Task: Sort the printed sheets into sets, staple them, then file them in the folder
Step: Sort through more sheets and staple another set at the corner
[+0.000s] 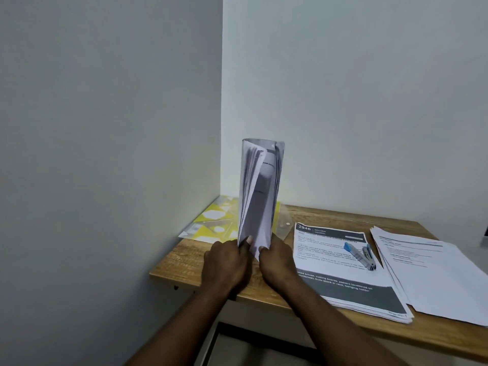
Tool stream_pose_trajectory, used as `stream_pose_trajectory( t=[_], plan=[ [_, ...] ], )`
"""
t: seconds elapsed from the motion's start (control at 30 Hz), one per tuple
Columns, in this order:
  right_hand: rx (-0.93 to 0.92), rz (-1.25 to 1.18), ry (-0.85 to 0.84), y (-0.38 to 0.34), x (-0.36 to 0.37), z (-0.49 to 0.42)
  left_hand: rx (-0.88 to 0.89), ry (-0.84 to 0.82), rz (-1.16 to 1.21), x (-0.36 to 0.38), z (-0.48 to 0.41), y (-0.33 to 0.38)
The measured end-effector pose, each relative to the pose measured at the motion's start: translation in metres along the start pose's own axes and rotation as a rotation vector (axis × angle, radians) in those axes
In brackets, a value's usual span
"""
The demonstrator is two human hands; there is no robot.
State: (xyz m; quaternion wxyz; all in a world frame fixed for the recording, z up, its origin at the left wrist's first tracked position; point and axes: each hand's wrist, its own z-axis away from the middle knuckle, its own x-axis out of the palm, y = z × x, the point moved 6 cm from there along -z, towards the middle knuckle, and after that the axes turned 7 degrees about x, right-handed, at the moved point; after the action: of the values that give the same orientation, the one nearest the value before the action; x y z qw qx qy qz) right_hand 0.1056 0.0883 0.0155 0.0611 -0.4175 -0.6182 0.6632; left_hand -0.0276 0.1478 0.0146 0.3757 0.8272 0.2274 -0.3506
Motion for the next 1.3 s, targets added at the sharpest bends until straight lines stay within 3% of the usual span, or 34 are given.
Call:
stream_pose_trajectory(
  t=[0.13, 0.23, 0.4, 0.57, 0.73, 1.1, 1.3],
  plan=[
    [-0.043, 0.045, -0.023, -0.005, 0.002, 0.006, -0.046, -0.038, -0.014, 0.007, -0.007, -0.009],
    [-0.064, 0.081, -0.012, -0.007, 0.003, 0.009, -0.108, 0.093, 0.281, -0.017, -0.014, -0.007],
    [-0.039, 0.113, 0.009, -0.014, 0.001, 0.011, -0.050, 0.222, 0.476, -0.055, -0.034, 0.009],
    [-0.003, 0.102, -0.026, -0.022, -0.004, 0.005, -0.059, 0.200, 0.434, -0.065, -0.049, 0.022],
    [-0.037, -0.133, 0.093, -0.042, -0.029, 0.000, -0.034, 0.255, 0.399, -0.059, -0.042, 0.025],
    [-0.183, -0.052, 0.098, -0.057, -0.035, -0.003, -0.056, 0.061, 0.559, -0.056, -0.047, 0.035],
    [-0.107, -0.015, 0.055, -0.040, -0.026, 0.001, -0.094, 0.030, 0.505, -0.036, -0.035, 0.019]
  ],
)
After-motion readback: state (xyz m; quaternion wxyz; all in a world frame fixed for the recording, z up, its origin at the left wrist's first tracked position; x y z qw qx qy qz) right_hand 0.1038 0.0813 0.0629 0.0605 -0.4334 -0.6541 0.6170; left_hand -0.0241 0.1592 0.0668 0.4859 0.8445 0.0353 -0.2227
